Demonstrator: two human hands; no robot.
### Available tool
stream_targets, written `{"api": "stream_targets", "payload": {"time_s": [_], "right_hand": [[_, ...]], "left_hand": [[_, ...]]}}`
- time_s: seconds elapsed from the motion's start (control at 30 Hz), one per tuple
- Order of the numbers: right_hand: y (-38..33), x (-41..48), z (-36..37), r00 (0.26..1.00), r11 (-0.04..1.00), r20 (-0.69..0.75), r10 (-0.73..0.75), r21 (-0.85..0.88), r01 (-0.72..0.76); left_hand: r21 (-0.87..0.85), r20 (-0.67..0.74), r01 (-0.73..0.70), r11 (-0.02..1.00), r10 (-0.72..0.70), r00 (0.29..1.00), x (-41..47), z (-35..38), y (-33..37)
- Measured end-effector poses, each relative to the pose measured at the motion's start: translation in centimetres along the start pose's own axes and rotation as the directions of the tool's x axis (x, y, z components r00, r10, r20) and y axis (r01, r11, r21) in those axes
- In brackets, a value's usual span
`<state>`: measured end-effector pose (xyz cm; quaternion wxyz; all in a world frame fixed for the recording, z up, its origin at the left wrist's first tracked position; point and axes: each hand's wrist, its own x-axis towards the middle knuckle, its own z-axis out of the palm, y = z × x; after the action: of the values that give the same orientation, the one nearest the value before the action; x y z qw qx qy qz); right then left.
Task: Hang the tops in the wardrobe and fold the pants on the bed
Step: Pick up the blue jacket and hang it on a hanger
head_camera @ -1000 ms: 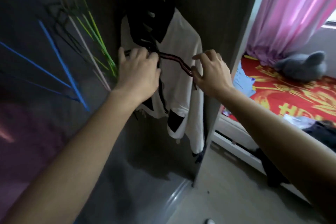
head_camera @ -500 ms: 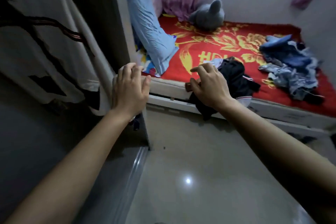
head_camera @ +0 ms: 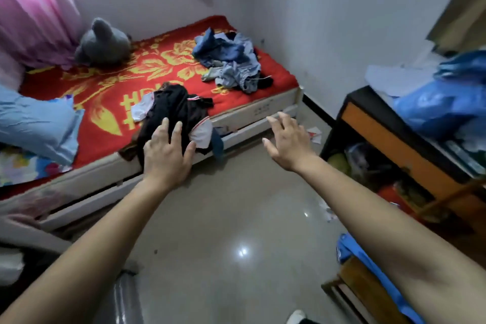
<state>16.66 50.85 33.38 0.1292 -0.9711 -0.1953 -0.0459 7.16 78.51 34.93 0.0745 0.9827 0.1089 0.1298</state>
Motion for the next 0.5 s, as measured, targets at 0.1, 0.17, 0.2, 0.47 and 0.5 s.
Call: {"api": "stream_targets", "payload": {"time_s": [0.1,0.17,0.2,0.47,0.5], "right_hand": [[10.0,-5.1,-1.2,0.979,0.978,0.019,0.205,-0.053,-0.203],[15.2,-8.8,-2.0,0.943,0.942,0.018,0.332,-0.062,-0.331],[17.9,-11.0,-2.6,0.915,0.914,0.017,0.403,-0.069,-0.401],[31.8,-30.7,-1.1,0.539,0.540,0.036,0.841,-0.091,-0.837],[32.7,-33.0,-0.2,0.489,0.490,0.032,0.872,-0.091,-0.867]], "left_hand": [[-0.033,0.075,-0.183,0.982,0.185,0.980,1.5,2.9,9.3],[-0.079,0.104,-0.259,0.963,0.266,0.958,1.8,4.6,14.9],[-0.102,0.123,-0.308,0.946,0.319,0.940,1.8,5.5,18.1],[-0.273,0.305,-0.641,0.718,0.696,0.650,-3.5,15.6,39.5],[-0.303,0.322,-0.674,0.674,0.738,0.593,-4.6,17.1,41.3]]}}
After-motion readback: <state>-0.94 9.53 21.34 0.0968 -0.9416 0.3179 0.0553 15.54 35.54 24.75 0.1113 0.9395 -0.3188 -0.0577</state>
